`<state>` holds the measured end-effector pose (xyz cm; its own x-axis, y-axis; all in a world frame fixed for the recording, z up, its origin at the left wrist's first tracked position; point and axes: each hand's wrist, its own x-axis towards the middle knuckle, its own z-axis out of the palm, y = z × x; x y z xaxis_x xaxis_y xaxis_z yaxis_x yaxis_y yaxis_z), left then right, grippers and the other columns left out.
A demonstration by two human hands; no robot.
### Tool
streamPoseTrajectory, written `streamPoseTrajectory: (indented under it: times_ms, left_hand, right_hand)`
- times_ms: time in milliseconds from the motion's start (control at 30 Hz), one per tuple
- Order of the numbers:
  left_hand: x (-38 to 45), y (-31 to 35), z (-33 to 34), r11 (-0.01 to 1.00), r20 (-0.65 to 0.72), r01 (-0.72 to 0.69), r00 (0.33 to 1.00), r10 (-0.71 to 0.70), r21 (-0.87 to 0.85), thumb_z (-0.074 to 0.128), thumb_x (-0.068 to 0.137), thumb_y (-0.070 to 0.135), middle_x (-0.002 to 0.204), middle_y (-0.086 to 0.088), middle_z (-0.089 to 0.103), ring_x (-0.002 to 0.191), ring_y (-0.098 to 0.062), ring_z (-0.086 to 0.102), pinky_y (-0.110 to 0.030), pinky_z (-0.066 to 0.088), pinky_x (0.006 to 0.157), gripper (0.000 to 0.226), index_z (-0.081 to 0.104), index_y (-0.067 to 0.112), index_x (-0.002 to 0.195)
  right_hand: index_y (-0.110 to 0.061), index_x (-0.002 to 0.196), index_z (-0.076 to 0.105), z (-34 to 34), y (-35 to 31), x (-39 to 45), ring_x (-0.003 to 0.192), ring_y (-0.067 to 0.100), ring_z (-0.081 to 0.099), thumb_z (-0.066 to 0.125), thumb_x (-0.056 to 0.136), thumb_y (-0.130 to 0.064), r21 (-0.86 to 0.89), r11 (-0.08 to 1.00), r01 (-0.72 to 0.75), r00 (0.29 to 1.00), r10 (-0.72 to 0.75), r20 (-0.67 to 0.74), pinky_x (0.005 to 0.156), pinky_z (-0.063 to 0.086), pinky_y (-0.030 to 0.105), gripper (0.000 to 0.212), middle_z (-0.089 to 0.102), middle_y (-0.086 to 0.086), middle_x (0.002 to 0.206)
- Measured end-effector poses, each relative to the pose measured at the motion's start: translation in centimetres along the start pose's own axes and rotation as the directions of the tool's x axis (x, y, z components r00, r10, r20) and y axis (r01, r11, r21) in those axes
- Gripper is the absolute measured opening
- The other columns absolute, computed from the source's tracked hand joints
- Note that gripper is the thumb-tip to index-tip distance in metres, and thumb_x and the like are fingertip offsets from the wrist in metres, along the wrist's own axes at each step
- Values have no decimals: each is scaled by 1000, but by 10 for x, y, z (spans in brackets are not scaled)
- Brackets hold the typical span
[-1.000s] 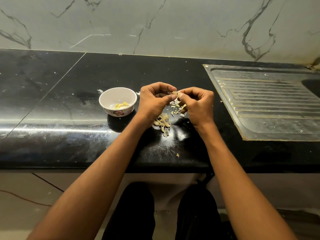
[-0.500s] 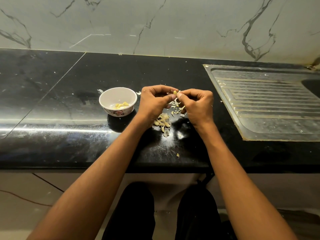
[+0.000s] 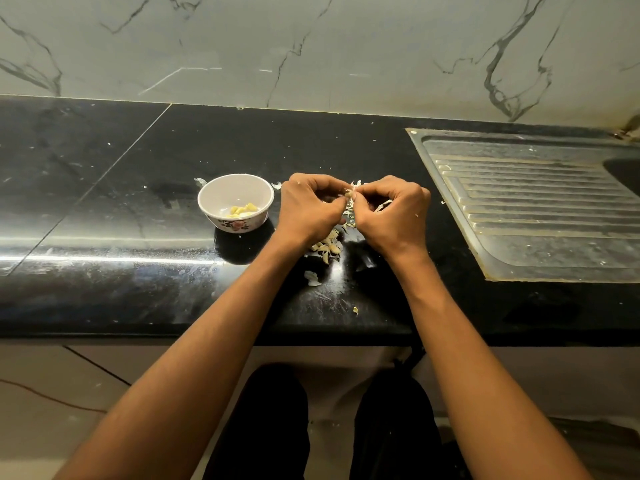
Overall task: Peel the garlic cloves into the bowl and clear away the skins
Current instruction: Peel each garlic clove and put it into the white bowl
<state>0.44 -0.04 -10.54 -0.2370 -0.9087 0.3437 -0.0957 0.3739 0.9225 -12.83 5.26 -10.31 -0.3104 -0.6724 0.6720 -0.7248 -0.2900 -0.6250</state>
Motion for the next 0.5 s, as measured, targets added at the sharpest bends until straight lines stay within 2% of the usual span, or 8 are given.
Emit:
streamPoseTrajectory:
  times_ms: [100, 233, 333, 400, 500]
  left_hand:
    - [1, 0, -1, 999, -8, -30, 1000, 30, 30, 78, 83, 0, 79, -6, 77, 71, -12, 75, -29, 63, 62, 11, 81, 3, 92]
    - [-1, 3, -1, 999, -8, -25, 1000, 25, 21, 80, 83, -2, 80, -8, 77, 68, -7, 74, -19, 58, 61, 8, 80, -1, 90]
    - [0, 2, -2, 1000, -33, -7, 999, 7, 4, 80, 82, -3, 80, -9, 77, 70, -12, 75, -25, 61, 63, 6, 80, 0, 88]
    - [1, 2, -2, 1000, -56, 0, 998, -1, -6, 81, 81, -3, 80, -8, 78, 71, -15, 76, -28, 63, 65, 7, 81, 1, 88]
    - [0, 5, -3, 1000, -77, -3, 997, 3, -3, 81, 80, -4, 78, -7, 77, 69, -15, 76, -25, 62, 63, 9, 80, 2, 87]
  right_hand:
    - [-13, 85, 83, 0, -1, 0, 65, 7, 70, 77, 78, -18, -10, 1000, -27, 1000, 27, 0, 64, 60, 26, 10, 77, -1, 80]
    - [-15, 81, 82, 0, -2, 0, 62, 4, 70, 77, 80, -15, 36, 993, -116, 993, 115, 16, 60, 58, 22, 6, 75, -7, 73]
    - [-16, 79, 82, 1, -3, 2, 59, 2, 68, 77, 82, -13, 101, 975, -198, 980, 193, 56, 58, 55, 21, 7, 73, -10, 68]
    - [-15, 78, 82, 0, -4, 3, 54, 2, 67, 77, 83, -12, 145, 958, -247, 968, 237, 82, 56, 56, 25, 8, 73, -9, 65]
    - [-15, 78, 82, -2, -4, 3, 53, 6, 67, 77, 83, -13, 177, 947, -268, 962, 254, 98, 56, 60, 35, 8, 73, -7, 64]
